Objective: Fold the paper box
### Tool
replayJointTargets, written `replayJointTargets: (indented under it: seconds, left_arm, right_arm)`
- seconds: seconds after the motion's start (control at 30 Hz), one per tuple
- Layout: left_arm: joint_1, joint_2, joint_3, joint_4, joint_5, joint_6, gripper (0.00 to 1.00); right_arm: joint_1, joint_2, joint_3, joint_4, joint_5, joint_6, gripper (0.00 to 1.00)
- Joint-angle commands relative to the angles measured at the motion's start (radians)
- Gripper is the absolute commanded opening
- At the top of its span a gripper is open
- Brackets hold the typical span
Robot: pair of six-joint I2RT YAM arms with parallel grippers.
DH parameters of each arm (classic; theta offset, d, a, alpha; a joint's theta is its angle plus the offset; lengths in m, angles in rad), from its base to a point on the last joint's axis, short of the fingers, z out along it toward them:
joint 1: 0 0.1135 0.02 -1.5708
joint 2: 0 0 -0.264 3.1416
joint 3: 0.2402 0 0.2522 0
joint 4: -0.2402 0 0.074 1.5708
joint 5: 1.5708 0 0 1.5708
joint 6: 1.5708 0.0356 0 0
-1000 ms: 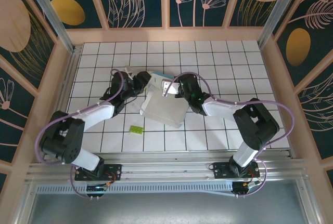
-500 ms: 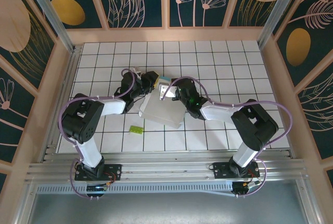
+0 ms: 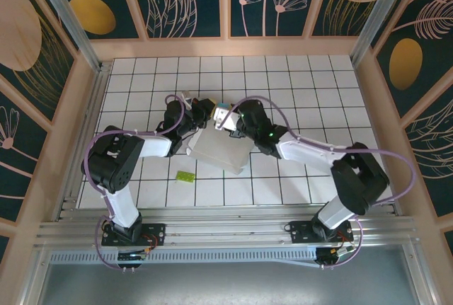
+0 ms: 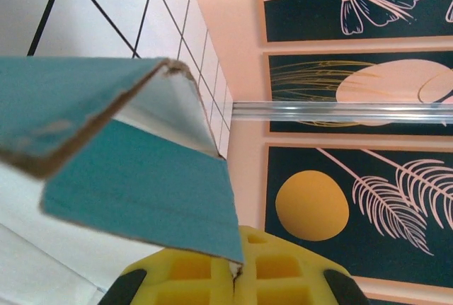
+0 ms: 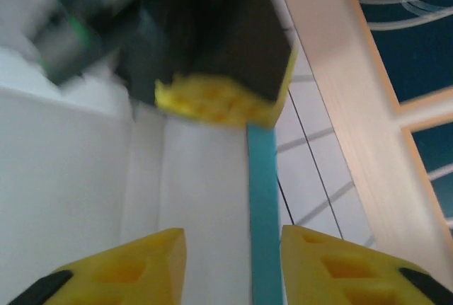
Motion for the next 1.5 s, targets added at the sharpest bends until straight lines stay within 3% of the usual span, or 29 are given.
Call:
replayJointTargets:
  seconds: [0.0, 0.17, 0.3, 0.43, 0.6, 0.8, 1.13, 1.2, 1.3, 1.47]
  left_arm:
    - [0.002, 0.012, -0.005, 0.054, 0.01, 0.064, 0.0]
    - [0.002, 0.013, -0.007, 0.083, 0.038, 0.09, 0.0]
    - [0.002, 0.003, -0.009, 0.073, 0.039, 0.107, 0.0]
    - [0.002, 0.004, -0.004, 0.047, 0.045, 0.115, 0.0]
    - [0.001, 0.013, 0.005, 0.03, 0.054, 0.115, 0.0]
    - [0.002, 0.009, 0.012, 0.014, 0.055, 0.127, 0.0]
    - [0.001, 0.006, 0.017, -0.009, 0.044, 0.139, 0.05]
    - [0.002, 0.007, 0.021, -0.013, 0.046, 0.143, 0.09]
    - [0.002, -0.019, 0.025, -0.051, 0.029, 0.192, 0.25]
    - [0.003, -0.174, 0.057, -0.327, -0.12, 0.435, 0.41]
  right_arm:
    - [-0.093, -0.059, 0.167, -0.246, -0.339, 0.414, 0.56]
    - [-0.303, 0.074, 0.35, -0.389, -0.79, 0.791, 0.61]
    - [-0.37, 0.242, 0.505, -0.543, -0.952, 0.896, 0.62]
    - [-0.378, 0.344, 0.568, -0.624, -0.989, 0.838, 0.65]
    - [-0.38, 0.394, 0.515, -0.522, -1.001, 0.84, 0.69]
    - [-0.388, 0.45, 0.492, -0.47, -1.035, 0.871, 0.52]
    - [-0.391, 0.473, 0.438, -0.436, -1.011, 0.867, 0.42]
    - [-0.392, 0.478, 0.437, -0.433, -1.005, 0.87, 0.41]
    - [-0.395, 0.481, 0.438, -0.433, -0.999, 0.875, 0.4]
    - [-0.396, 0.476, 0.437, -0.435, -0.985, 0.876, 0.4]
